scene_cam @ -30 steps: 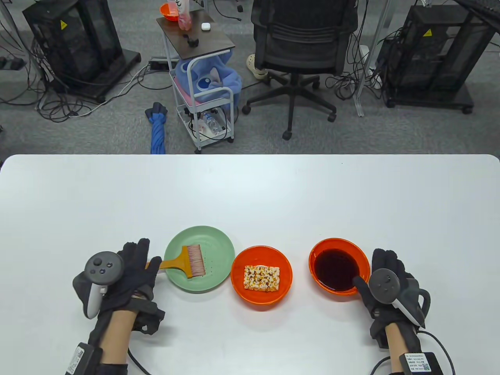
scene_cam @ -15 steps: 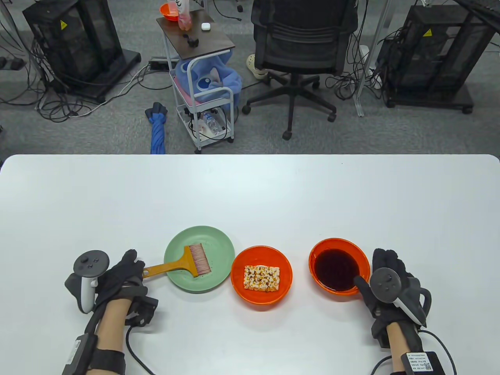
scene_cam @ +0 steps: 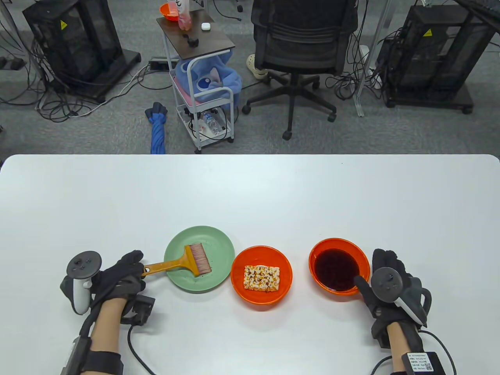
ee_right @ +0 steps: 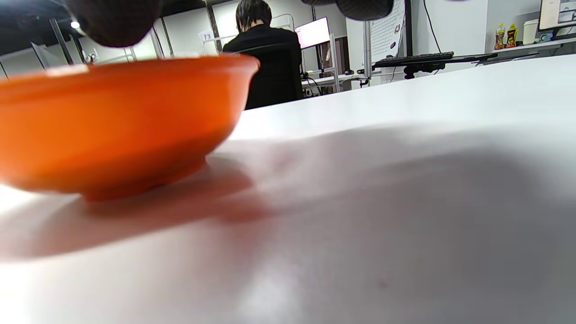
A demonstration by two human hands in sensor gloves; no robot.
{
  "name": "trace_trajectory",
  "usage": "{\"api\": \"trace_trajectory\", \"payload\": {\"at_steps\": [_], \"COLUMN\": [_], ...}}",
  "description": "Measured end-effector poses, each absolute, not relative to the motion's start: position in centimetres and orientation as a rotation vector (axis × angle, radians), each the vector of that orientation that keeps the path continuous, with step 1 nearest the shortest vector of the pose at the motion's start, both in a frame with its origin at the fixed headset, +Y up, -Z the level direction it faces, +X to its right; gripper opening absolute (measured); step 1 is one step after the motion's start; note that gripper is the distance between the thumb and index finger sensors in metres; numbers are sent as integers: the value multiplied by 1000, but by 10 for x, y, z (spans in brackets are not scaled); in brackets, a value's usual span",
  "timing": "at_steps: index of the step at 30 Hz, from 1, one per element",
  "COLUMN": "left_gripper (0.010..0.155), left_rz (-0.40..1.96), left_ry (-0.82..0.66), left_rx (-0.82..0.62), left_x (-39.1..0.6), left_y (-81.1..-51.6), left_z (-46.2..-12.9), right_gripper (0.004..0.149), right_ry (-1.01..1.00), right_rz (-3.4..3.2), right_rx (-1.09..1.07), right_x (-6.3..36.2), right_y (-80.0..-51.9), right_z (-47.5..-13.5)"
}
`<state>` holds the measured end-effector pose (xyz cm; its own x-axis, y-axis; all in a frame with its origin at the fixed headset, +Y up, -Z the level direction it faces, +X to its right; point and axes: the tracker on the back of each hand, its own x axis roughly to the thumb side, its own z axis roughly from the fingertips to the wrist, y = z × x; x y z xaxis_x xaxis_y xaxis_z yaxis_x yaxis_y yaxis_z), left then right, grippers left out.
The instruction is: Dip brush into soy sauce and glaze onto rice cake
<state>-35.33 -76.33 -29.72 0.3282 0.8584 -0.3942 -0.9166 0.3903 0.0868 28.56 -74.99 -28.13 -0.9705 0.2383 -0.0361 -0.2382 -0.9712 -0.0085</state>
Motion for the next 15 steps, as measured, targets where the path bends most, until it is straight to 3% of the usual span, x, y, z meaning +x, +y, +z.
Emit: {"api": "trace_trajectory", "payload": {"at_steps": [7, 15], "left_gripper": [52, 51], "left_rz": [1216, 1071], "left_ry": [257, 18], "left_rx": [9, 92], "left_x": [-329, -246], "left_y": [-716, -652], "left_z": [-287, -282], "right_gripper": [83, 80], "right_ry": [-178, -347], "right_rz": [2827, 2809], "right_rx": [135, 575], "right_x": [246, 126], "right_y": [-711, -656], "right_z": [-279, -270]}}
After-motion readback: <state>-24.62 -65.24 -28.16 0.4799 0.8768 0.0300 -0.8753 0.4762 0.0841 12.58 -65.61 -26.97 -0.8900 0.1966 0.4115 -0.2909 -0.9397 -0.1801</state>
